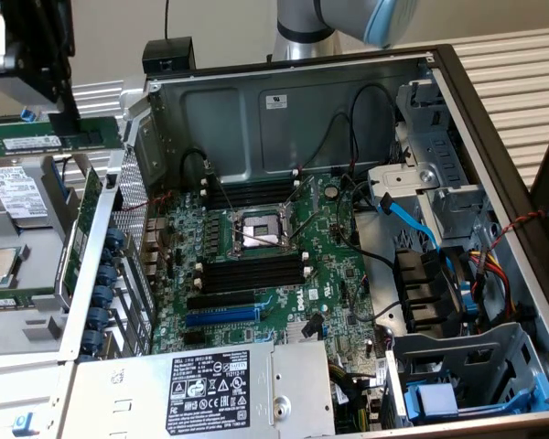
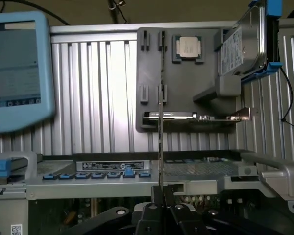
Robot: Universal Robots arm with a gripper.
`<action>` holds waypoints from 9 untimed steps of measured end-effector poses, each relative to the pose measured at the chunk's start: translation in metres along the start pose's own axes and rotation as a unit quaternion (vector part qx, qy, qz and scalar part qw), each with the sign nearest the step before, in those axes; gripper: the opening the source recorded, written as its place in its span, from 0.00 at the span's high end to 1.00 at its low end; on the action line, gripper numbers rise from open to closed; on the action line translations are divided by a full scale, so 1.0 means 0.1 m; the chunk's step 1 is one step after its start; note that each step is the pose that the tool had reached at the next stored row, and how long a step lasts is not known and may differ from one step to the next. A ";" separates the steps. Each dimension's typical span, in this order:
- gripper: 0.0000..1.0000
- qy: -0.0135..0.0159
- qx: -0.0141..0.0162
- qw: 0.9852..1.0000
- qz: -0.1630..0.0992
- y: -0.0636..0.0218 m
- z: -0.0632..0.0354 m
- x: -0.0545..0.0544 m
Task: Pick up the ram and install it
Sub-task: 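Pick up the ram and move it above insertion slot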
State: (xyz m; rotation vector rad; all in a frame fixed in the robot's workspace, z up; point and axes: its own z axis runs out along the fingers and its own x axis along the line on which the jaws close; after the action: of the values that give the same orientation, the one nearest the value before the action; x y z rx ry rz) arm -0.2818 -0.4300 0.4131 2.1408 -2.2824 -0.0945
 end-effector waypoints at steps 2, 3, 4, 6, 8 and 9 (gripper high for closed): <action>0.88 0.000 0.000 1.000 0.000 -0.090 -0.013 -0.01; 0.88 0.000 0.000 1.000 0.000 -0.135 -0.019 -0.01; 0.88 0.000 0.000 1.000 0.000 -0.181 -0.025 -0.01; 0.88 0.000 0.000 1.000 0.000 -0.270 -0.037 -0.02; 0.88 0.000 0.000 1.000 0.000 -0.360 -0.047 -0.02; 0.88 0.000 0.000 1.000 0.000 -0.406 -0.050 -0.03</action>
State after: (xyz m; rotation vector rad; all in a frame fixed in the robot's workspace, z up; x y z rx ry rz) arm -0.2409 -0.4300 0.4161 2.1409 -2.2824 -0.0946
